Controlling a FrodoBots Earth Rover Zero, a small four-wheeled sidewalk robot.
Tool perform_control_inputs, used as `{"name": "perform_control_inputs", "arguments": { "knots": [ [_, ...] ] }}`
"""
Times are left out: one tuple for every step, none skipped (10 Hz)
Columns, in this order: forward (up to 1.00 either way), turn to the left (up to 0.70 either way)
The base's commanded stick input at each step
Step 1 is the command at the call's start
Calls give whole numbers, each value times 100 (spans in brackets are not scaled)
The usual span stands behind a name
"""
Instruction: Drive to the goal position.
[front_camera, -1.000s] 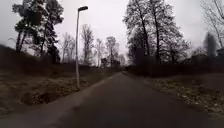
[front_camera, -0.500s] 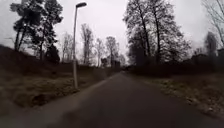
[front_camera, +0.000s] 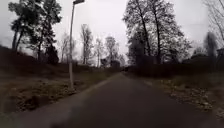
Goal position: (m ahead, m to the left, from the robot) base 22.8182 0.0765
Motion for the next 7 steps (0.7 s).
{"name": "perform_control_inputs", "arguments": {
  "knots": [
    [70, 0],
    [70, 0],
    [70, 0],
    [70, 0],
    [70, 0],
    [70, 0],
    [70, 0]
  ]
}}
